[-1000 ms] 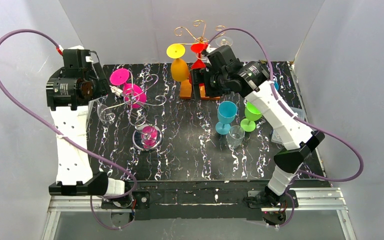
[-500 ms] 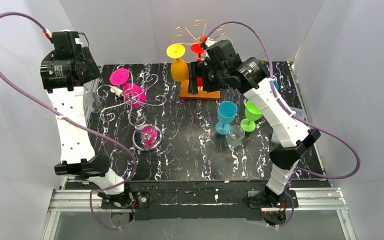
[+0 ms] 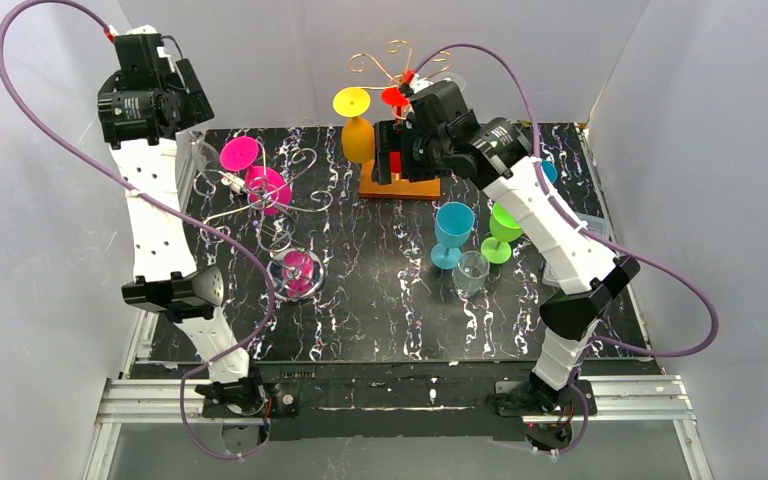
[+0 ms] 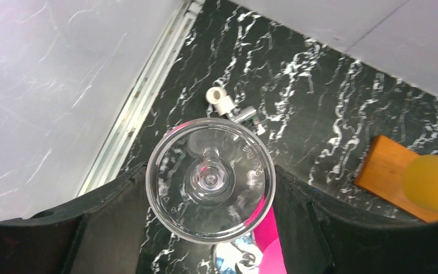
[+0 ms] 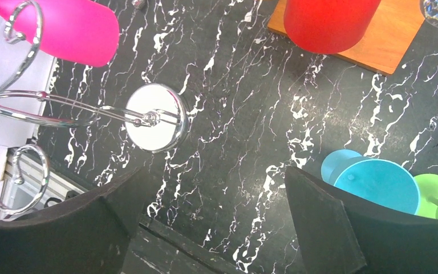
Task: Take the wine glass off the wine glass rack
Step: Pick up the wine glass from the wine rack, then place the wine glass at the center of the board.
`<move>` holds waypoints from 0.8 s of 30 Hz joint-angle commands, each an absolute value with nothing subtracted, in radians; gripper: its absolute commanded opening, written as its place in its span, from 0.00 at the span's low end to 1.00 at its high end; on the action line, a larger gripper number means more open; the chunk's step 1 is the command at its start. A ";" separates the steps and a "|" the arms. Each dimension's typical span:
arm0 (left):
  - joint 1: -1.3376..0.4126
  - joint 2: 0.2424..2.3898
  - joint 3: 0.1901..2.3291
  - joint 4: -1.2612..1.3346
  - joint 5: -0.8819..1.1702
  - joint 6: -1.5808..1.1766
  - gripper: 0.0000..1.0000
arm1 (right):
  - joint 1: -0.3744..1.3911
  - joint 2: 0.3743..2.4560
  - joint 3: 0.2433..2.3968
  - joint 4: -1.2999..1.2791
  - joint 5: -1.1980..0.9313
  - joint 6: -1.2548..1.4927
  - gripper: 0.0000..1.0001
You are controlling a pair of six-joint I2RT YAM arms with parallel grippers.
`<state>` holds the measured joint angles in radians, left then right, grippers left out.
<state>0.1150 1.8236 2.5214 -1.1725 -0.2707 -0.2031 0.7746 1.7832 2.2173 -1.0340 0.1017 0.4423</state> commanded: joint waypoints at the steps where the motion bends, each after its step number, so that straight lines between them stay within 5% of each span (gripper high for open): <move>1: 0.103 1.797 2.553 -1.074 -0.167 -0.220 0.28 | 0.779 1.740 2.179 -0.972 0.119 0.456 0.98; 24: -0.214 1.781 2.500 -1.011 -0.187 -0.217 0.27 | 0.779 1.652 2.028 -0.850 0.147 0.483 0.98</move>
<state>-0.1738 1.8233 2.5004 -1.0451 -0.1764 -0.2169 0.7746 1.7157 2.0556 -0.9325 0.1287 0.4732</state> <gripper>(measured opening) 0.685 0.983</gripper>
